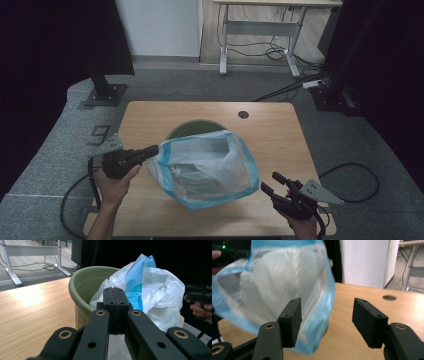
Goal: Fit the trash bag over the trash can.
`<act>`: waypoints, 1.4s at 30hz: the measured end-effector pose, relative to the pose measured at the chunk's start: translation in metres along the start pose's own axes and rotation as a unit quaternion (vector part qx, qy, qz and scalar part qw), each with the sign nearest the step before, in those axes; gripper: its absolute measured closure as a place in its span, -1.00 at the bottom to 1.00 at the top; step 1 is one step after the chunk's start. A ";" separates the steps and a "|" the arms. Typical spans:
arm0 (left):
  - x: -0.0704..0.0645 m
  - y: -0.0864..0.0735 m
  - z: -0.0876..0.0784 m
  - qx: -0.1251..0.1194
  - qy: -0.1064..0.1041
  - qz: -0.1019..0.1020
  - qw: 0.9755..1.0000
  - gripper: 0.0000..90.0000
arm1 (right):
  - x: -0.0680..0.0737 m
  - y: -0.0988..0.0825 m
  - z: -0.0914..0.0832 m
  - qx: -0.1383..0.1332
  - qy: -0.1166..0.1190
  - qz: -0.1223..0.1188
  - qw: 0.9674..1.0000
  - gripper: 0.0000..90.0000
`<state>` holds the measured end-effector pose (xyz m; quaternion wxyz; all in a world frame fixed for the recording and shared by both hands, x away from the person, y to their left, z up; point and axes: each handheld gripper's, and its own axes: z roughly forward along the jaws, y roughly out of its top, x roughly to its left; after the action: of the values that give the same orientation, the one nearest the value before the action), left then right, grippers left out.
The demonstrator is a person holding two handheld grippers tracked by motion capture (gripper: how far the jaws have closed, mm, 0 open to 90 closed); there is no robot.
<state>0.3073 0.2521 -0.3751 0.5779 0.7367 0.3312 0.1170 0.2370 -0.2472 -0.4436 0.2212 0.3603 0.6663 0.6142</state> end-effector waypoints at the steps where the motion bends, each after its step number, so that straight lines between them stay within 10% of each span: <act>1: 0.000 0.000 0.000 0.001 -0.001 0.001 1.000 1.00 | -0.001 0.005 0.004 -0.001 -0.001 -0.003 1.000 -0.08; 14: 0.004 0.001 0.000 0.015 -0.005 0.003 1.000 1.00 | -0.012 0.039 0.081 0.025 0.012 0.017 0.999 0.25; 20: 0.009 -0.001 0.002 0.023 -0.006 -0.001 1.000 1.00 | -0.016 0.039 0.091 0.037 0.027 0.003 0.999 0.96; 28: 0.024 0.005 0.001 0.028 0.002 -0.015 0.999 1.00 | -0.024 0.052 0.107 0.033 0.027 0.029 0.999 0.98; 42: 0.043 0.007 0.006 0.038 0.033 -0.026 0.998 1.00 | -0.030 0.067 0.132 0.039 -0.028 -0.009 0.999 0.98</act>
<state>0.3458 0.2740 -0.3792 0.5408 0.7452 0.3733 0.1136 0.3678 -0.1839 -0.4019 0.2316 0.3794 0.6864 0.5756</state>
